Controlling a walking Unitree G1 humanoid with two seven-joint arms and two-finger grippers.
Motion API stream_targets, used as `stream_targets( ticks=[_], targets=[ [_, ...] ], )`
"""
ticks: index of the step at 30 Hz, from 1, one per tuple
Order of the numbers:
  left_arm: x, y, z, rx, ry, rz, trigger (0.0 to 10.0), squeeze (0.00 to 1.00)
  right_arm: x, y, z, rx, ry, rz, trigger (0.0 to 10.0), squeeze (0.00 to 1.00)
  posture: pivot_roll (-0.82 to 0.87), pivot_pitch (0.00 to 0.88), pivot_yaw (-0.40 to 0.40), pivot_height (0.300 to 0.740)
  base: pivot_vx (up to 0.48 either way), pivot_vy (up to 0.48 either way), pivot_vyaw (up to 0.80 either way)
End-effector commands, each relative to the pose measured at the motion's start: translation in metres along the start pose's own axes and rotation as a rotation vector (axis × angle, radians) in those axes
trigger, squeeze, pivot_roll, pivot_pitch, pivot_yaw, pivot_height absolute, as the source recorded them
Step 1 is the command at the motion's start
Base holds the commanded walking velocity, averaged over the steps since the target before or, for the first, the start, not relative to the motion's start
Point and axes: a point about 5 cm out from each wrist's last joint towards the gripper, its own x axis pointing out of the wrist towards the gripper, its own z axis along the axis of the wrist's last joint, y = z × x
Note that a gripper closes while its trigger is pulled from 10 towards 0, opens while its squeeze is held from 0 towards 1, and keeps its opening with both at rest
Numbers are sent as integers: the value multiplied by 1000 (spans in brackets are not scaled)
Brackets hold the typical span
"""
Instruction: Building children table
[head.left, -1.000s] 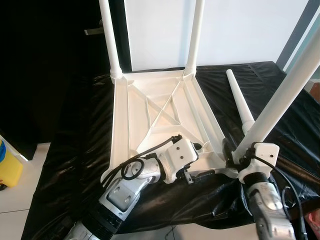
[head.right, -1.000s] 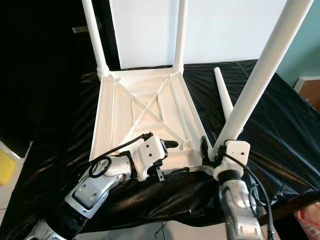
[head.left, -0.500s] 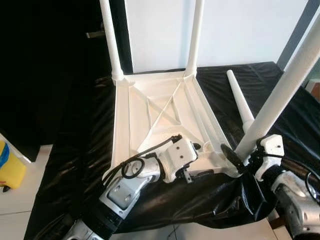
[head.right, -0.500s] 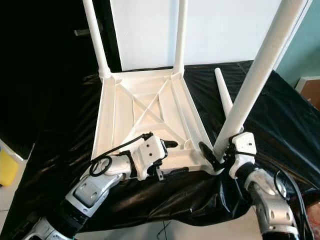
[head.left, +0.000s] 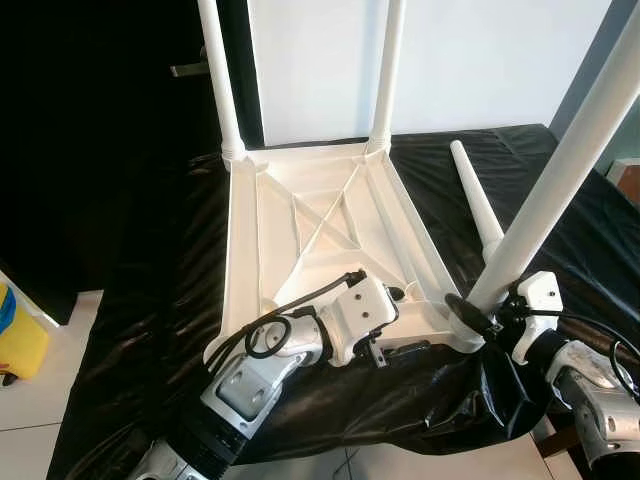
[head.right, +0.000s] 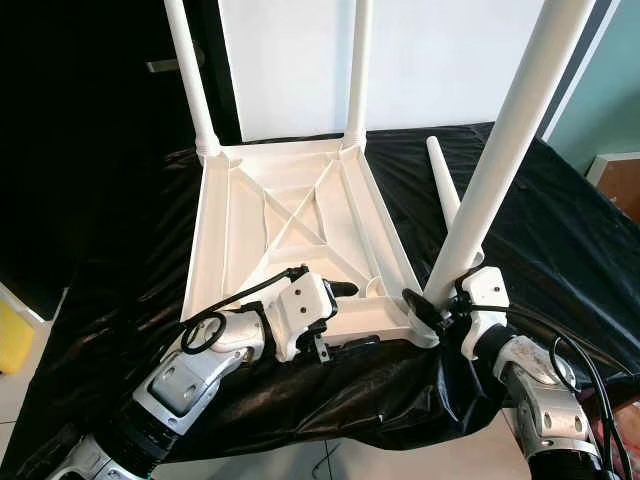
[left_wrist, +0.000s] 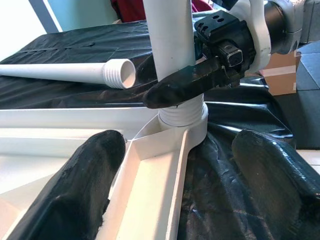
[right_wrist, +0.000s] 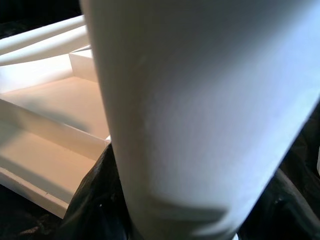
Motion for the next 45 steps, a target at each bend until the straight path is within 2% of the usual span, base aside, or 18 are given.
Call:
stream_targets(
  ticks=[1, 3, 4, 10, 12, 17, 20, 21, 23, 24, 26, 28, 37, 45],
  targets=[
    [-1, 1, -1, 14, 8, -10, 10000, 0, -4, 1, -9, 20, 31, -1, 0, 0, -57, 0, -18, 740, 0, 0, 0],
    [0, 1, -1, 13, 8, -5, 10000, 0, -5, 2, -11, 33, 31, -14, 0, 0, -58, 0, -19, 740, 0, 0, 0],
    [-1, 3, 0, 12, 7, 1, 10000, 0, -6, 3, -14, 52, 31, -36, 10000, 0, -60, 0, -20, 740, 0, 0, 0],
    [-2, 8, 0, 14, 9, 17, 10000, 0, -5, 12, -19, 89, 23, -116, 10000, 0, -63, 0, -15, 740, 0, 0, 0],
    [-3, 10, 0, 13, 10, 27, 10000, 0, -3, 10, -21, 95, 40, -271, 10000, 0, -68, 0, -7, 740, 0, 0, 0],
    [-4, 10, 0, 12, 12, 30, 10000, 0, -2, 10, -22, 94, 57, -368, 10000, 0, -70, 0, -9, 740, 0, 0, 0],
    [-4, 11, -1, 8, 14, 38, 10000, 0, 3, 17, -21, 131, 63, -508, 10000, 0, -67, 0, -13, 740, 0, 0, 0],
    [-4, 11, -1, 8, 14, 38, 10000, 0, 3, 17, -21, 131, 63, -508, 10000, 0, -67, 0, -13, 740, 0, 0, 0],
    [-3, 11, -1, 2, 11, 43, 10000, 0, 5, 23, -26, 149, 99, -670, 10000, 0, -62, 0, -21, 740, 0, 0, 0],
    [-3, 11, -1, 2, 11, 43, 10000, 0, 5, 23, -26, 149, 99, -670, 10000, 0, -62, 0, -21, 740, 0, 0, 0],
    [-3, 10, -1, 2, 10, 49, 10000, 0, 9, 31, -27, 185, 112, -798, 10000, 0, -50, 0, -32, 740, 0, 0, 0],
    [-4, 9, -1, 4, 10, 51, 10000, 0, 11, 34, -27, 198, 113, -841, 10000, 0, -50, 0, -32, 740, 0, 0, 0],
    [-6, 10, 1, 3, 10, 69, 10000, 0, 27, 54, -20, 272, 81, -880, 10000, 0, -31, 0, -31, 740, 0, 0, 0],
    [-7, 12, 0, -5, 18, 69, 10000, 0, 25, 51, -9, 181, 40, -882, 10000, 0, -33, 0, -26, 740, 0, 0, 0]
  ],
)
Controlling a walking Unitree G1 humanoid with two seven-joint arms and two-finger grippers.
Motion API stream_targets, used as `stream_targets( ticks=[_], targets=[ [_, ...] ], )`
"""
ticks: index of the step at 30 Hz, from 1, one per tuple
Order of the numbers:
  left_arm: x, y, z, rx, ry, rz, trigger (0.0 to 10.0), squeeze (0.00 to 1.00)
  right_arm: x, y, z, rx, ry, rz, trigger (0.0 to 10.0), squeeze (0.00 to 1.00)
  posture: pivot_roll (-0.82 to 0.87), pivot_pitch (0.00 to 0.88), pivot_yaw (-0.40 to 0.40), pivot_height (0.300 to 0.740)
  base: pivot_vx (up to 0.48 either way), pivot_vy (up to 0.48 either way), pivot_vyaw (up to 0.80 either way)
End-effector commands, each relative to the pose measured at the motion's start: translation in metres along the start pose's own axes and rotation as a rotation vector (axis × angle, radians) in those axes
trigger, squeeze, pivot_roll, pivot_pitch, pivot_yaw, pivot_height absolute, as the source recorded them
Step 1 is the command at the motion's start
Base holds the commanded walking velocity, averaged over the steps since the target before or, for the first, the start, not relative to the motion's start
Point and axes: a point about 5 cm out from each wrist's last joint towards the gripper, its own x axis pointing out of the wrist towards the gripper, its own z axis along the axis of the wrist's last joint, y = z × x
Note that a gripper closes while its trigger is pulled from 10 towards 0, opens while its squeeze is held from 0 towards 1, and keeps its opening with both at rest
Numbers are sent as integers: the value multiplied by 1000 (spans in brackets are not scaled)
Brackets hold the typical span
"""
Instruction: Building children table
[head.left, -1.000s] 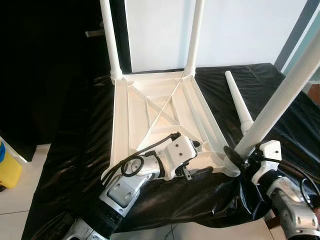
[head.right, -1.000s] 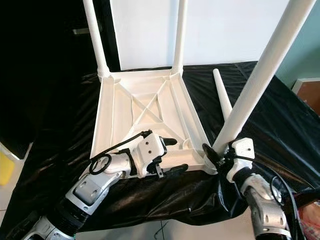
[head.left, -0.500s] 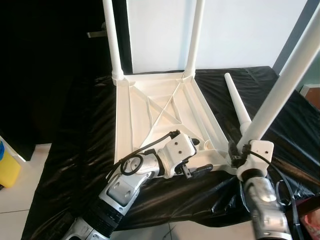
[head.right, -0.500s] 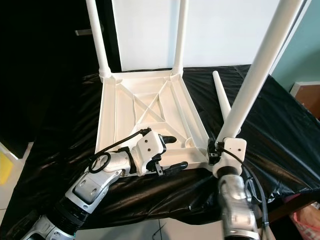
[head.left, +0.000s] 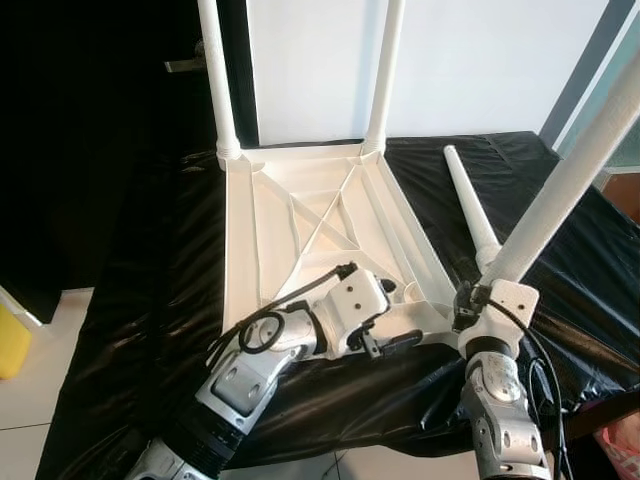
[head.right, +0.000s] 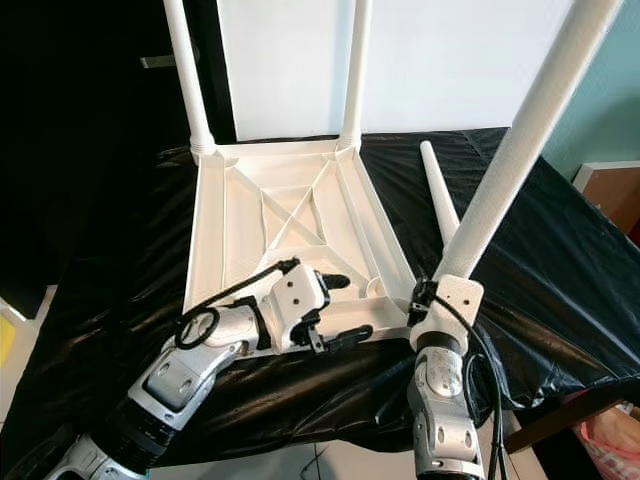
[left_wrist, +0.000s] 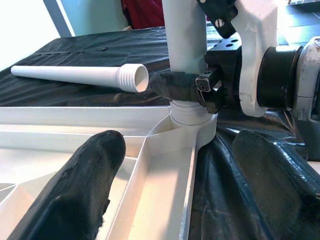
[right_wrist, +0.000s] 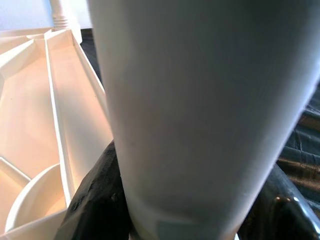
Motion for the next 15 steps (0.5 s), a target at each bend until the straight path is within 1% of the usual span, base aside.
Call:
stream_targets(
  ticks=[1, 2, 3, 12, 14, 15],
  targets=[
    [-1, 3, 0, 9, 9, 21, 10000, 0, -1, -2, -9, -41, 43, 3, 10000, 157, -34, 0, -25, 740, 0, 0, 0],
    [-1, 3, 0, 10, 9, 20, 10000, 0, 0, -1, -9, -38, 41, 9, 10000, 157, -35, 0, -24, 740, 0, 0, 0],
    [0, 3, 0, 13, 9, 16, 10000, 0, 0, -1, -8, -35, 32, 15, 10000, 1000, -34, 0, -21, 740, 0, 0, 0],
    [-1, 4, 0, 31, 15, 3, 10000, 0, 0, -2, -3, -36, -10, 58, 10000, 1000, -38, 0, -13, 740, 0, 0, 0],
    [-1, 4, 1, 30, 14, -1, 10000, 0, 3, -8, 2, -28, -33, 83, 10000, 1000, -39, 0, -13, 740, 0, 0, 0],
    [-1, 4, 1, 30, 14, -3, 10000, 0, 4, -12, 5, -31, -51, 115, 10000, 792, -38, 0, -16, 740, 0, 0, 0]
  ],
)
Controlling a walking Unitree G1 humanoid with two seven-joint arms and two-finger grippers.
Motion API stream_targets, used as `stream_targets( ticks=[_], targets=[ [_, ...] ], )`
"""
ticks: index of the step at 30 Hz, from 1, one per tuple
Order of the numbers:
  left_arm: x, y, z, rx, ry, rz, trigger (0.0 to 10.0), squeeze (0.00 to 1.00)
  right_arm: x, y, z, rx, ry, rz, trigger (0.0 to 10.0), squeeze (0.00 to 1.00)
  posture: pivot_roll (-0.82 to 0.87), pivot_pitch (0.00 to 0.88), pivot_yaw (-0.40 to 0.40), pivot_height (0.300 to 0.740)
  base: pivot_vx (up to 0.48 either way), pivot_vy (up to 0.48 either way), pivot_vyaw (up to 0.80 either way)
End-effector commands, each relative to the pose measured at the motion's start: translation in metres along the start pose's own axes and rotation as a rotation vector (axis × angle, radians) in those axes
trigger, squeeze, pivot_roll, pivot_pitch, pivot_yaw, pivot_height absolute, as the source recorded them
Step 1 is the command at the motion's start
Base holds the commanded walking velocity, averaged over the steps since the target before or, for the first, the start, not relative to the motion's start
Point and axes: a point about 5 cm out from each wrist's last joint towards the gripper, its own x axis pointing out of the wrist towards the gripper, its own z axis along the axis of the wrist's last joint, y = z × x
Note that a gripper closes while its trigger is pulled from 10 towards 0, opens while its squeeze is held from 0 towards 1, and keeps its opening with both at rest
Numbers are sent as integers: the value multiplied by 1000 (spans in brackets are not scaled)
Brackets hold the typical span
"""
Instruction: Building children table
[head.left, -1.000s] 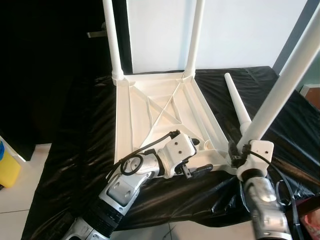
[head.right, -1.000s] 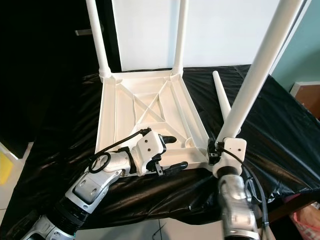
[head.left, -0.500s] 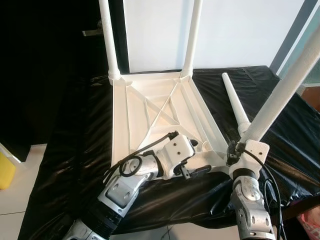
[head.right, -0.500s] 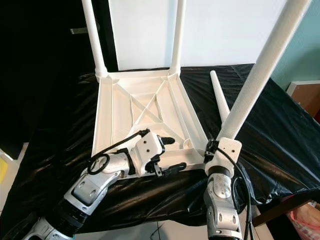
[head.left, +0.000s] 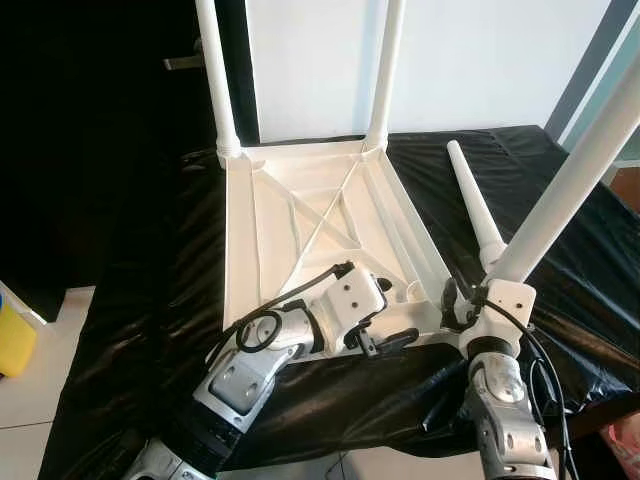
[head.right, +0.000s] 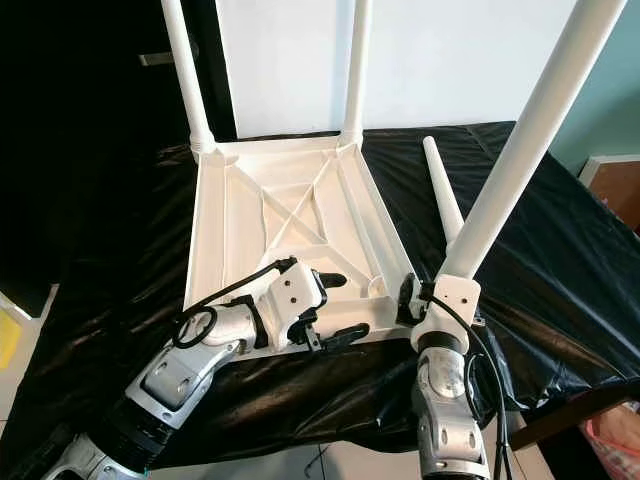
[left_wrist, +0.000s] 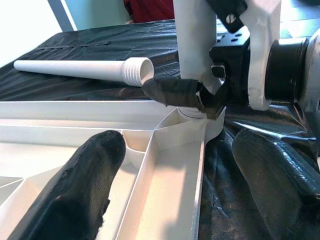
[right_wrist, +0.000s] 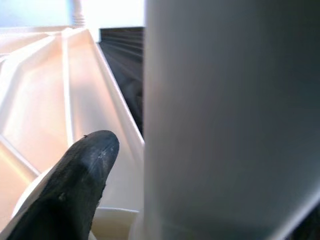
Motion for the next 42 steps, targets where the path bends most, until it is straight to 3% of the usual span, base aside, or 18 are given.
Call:
stream_targets(
  ticks=[1, 2, 9, 14, 24, 28, 29, 31, 32, 33, 34, 42],
  targets=[
    [0, 1, 0, 17, 10, -9, 10000, 0, 1, -9, 3, 5, -22, 37, 10000, 502, -38, 0, -18, 740, 0, 0, 0],
    [1, 1, 0, 17, 10, -9, 10000, 0, 1, -11, 3, 16, -21, 68, 10000, 0, -36, 0, -19, 740, 0, 0, 0],
    [0, -1, 0, 12, 10, -8, 10000, 0, 1, -20, 6, -2, -47, 182, 10000, 0, -32, 0, -25, 740, 0, 0, 0],
    [-1, -3, -1, 3, 14, 1, 10000, 0, 5, -32, 6, -75, -48, 424, 10000, 0, -24, 0, -36, 740, 0, 0, 0],
    [2, -3, -5, 16, 28, 16, 10000, 0, 17, -33, 4, -143, 6, 681, 10000, 0, -19, 0, -44, 740, 0, 0, 0],
    [3, -1, -4, 25, 26, 25, 10000, 0, 25, -34, 3, -169, 8, 724, 10000, 0, -19, 0, -43, 740, 0, 0, 0],
    [3, -1, -4, 25, 25, 26, 10000, 0, 26, -34, 3, -174, 11, 738, 6353, 0, -18, 0, -44, 740, 0, 0, 0],
    [3, -1, -4, 25, 25, 26, 10000, 0, 27, -34, 3, -175, 13, 749, 6353, 0, -18, 0, -44, 740, 0, 0, 0],
    [3, 0, -3, 27, 24, 27, 10000, 0, 27, -33, 2, -176, 17, 759, 1255, 0, -18, 0, -47, 740, 0, 0, 0],
    [3, 0, -3, 27, 24, 27, 10000, 0, 27, -33, 2, -176, 17, 759, 1255, 0, -18, 0, -47, 740, 0, 0, 0],
    [3, 1, -3, 32, 24, 31, 10000, 0, 27, -34, 0, -180, 28, 774, 0, 0, -18, 0, -50, 740, 0, 0, 0],
    [3, 1, -2, 32, 19, 40, 10000, 0, 22, -39, -10, -163, 60, 777, 0, 0, -20, 0, -49, 740, 0, 0, 0]
  ],
)
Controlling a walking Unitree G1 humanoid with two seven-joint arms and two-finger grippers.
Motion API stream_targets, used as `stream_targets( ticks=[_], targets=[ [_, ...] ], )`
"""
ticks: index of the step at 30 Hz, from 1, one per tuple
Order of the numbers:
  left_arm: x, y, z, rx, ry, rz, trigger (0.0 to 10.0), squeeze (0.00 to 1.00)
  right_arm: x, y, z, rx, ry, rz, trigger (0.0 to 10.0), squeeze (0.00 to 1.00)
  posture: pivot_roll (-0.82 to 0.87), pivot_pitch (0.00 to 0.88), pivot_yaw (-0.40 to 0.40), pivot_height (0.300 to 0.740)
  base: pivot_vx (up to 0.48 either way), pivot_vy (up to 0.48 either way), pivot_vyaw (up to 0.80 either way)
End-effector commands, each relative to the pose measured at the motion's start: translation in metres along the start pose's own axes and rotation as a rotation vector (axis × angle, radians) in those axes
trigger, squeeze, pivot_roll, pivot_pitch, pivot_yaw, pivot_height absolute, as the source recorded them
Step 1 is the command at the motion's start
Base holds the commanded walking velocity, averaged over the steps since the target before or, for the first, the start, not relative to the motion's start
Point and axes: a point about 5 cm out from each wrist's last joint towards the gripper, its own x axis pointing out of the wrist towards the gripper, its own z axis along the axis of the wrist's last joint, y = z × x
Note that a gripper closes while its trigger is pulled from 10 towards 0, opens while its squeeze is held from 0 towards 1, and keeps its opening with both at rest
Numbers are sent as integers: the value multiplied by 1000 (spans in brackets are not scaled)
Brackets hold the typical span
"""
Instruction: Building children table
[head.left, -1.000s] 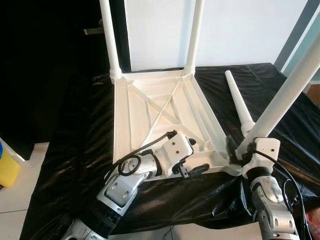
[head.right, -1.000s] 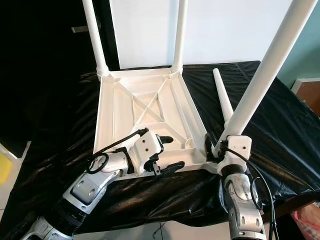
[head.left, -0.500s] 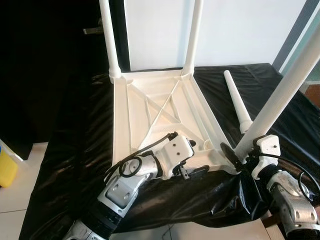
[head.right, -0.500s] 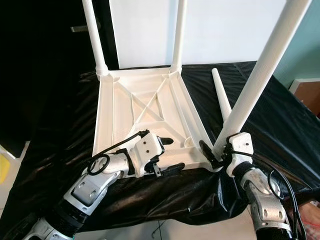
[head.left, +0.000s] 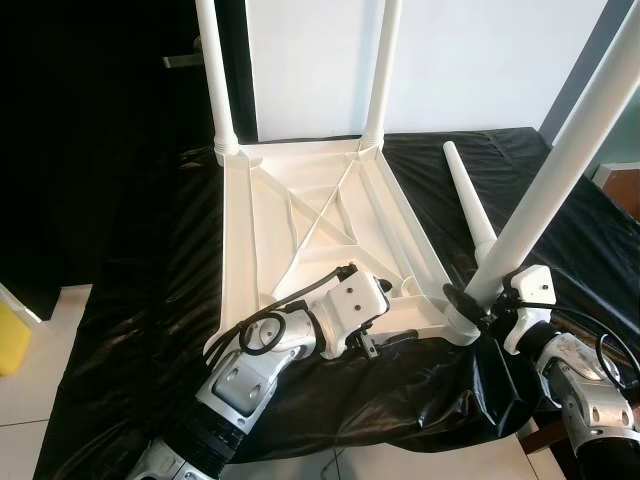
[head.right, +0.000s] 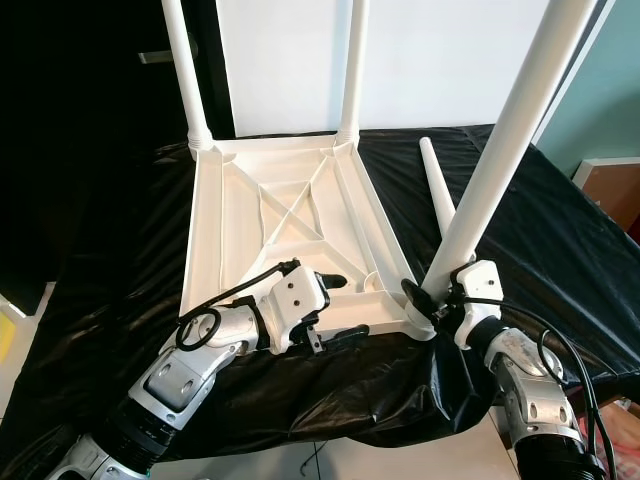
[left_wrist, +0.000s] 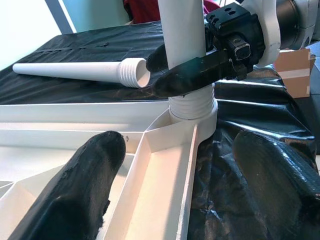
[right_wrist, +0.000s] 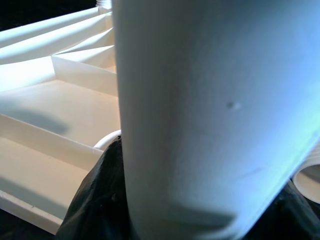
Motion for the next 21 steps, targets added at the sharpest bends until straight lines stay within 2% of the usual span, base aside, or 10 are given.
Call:
stream_targets(
  ticks=[1, 4, 5, 6, 8, 14, 16, 18, 21],
  targets=[
    [1, 2, 0, 11, 2, 33, 10000, 0, -2, 5, -12, 11, 49, 23, 0, 0, -20, 0, -49, 740, 0, 0, 0],
    [2, 2, 0, 12, 1, 28, 10000, 0, -4, 7, -17, 31, 58, 8, 0, 0, -22, 0, -41, 740, 0, 0, 0],
    [2, 2, 0, 12, 1, 26, 10000, 0, -4, 8, -19, 43, 61, -2, 1725, 0, -22, 0, -40, 740, 0, 0, 0],
    [2, 2, 0, 13, 1, 24, 10000, 0, -5, 9, -20, 56, 59, -14, 10000, 0, -25, 0, -35, 740, 0, 0, 0],
    [2, 2, 0, 12, 2, 21, 10000, 0, -5, 10, -21, 69, 57, -25, 10000, 0, -25, 0, -35, 740, 0, 0, 0],
    [1, 1, 0, 12, 5, 12, 10000, 0, -3, 14, -20, 111, 36, -164, 10000, 0, -30, 0, -32, 740, 0, 0, 0],
    [1, 1, 0, 11, 5, 11, 10000, 0, -3, 14, -19, 115, 33, -183, 10000, 0, -30, 0, -32, 740, 0, 0, 0],
    [2, 1, 1, 7, 2, 12, 10000, 0, -2, 16, -13, 101, 1, -267, 10000, 0, -35, 0, -34, 740, 0, 0, 0],
    [2, 1, 1, 8, 1, 12, 10000, 0, -2, 16, -12, 97, -3, -277, 10000, 0, -35, 0, -34, 740, 0, 0, 0]
  ],
)
